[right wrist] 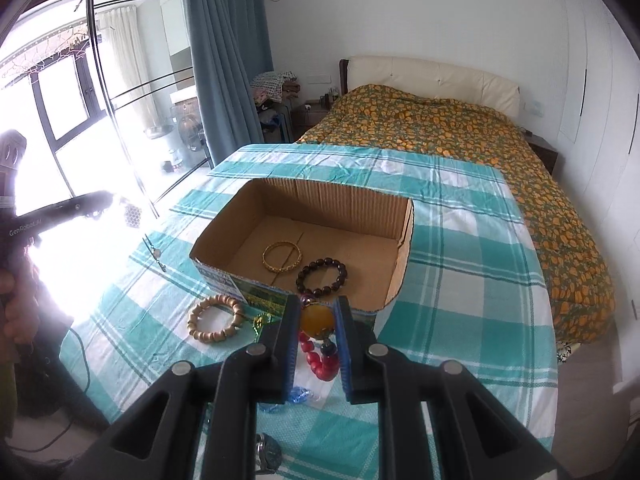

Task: Organize jewelry
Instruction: 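Lower both held items into the cardboard box and open both tools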

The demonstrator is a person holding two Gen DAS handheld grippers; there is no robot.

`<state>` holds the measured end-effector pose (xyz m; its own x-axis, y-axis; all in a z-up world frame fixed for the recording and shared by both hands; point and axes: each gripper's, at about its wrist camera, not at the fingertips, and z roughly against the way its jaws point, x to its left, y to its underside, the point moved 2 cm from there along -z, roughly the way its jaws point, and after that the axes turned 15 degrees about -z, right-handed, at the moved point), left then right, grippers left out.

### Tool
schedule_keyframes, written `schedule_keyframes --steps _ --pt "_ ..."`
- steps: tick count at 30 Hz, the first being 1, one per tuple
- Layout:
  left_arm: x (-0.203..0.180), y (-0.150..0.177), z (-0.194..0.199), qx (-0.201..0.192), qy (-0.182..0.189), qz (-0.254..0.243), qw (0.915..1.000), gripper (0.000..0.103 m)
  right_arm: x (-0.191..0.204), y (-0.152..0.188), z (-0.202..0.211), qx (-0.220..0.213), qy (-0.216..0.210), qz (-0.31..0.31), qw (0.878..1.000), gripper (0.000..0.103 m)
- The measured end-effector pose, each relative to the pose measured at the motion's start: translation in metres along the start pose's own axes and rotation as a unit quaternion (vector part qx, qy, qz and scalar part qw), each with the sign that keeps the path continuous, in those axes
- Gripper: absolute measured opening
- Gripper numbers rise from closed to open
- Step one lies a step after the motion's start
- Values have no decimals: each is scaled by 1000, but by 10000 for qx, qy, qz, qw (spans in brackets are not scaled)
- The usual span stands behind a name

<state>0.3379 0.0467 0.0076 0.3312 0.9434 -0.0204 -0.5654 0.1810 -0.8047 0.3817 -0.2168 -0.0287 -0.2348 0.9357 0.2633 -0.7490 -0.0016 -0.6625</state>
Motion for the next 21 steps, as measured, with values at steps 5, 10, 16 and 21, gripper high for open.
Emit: schedule_keyframes --steps 5,10,16,21 --pt "2 -25 -42 67 23 -59 10000 17 7 -38 -27 -89 74 -2 9999 17" --pt "4 -34 -95 382 33 -62 9992 17 9 -68 -69 136 23 -85 9999 17" --pt "8 -36 -144 698 -42 -86 9975 17 10 -84 -127 512 -82 -127 9986 17" --pt "11 -31 -175 916 -121 -105 9957 17 6 -86 -166 682 17 -90 9976 17"
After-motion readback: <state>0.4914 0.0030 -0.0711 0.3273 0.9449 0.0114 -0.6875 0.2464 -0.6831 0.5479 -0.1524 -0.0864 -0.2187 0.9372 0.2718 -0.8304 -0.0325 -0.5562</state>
